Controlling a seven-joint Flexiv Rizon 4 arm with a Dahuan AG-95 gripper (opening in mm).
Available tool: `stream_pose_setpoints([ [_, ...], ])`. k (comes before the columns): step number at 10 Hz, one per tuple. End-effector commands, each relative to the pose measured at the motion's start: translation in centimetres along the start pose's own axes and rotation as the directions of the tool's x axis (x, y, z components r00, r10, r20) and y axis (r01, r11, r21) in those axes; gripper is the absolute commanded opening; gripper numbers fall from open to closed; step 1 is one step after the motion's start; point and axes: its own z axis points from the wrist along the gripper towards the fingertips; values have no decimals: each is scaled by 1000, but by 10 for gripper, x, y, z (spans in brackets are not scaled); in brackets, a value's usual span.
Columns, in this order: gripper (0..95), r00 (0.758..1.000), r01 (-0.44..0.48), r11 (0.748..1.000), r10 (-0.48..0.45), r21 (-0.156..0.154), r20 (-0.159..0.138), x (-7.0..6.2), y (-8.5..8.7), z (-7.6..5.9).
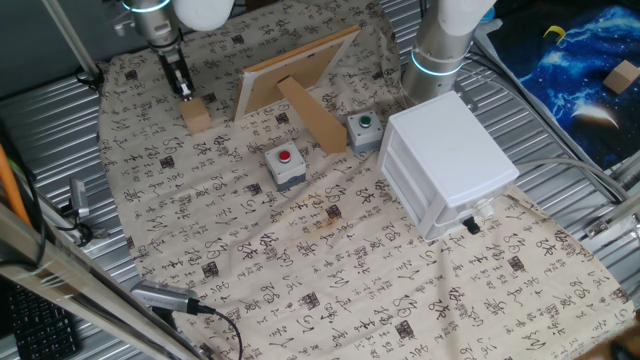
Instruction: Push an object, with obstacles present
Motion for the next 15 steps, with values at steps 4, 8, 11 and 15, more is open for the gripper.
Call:
stream_pose_setpoints([
  [4, 0, 1000, -19, 1000, 19, -3, 5, -3, 14, -1],
  [8, 0, 999, -40, 999, 40, -8, 15, -6, 28, 2],
  [11, 0, 998, -59, 998, 60, -10, 20, -7, 40, 4],
  [15, 0, 996, -86, 996, 86, -9, 29, -9, 55, 7],
])
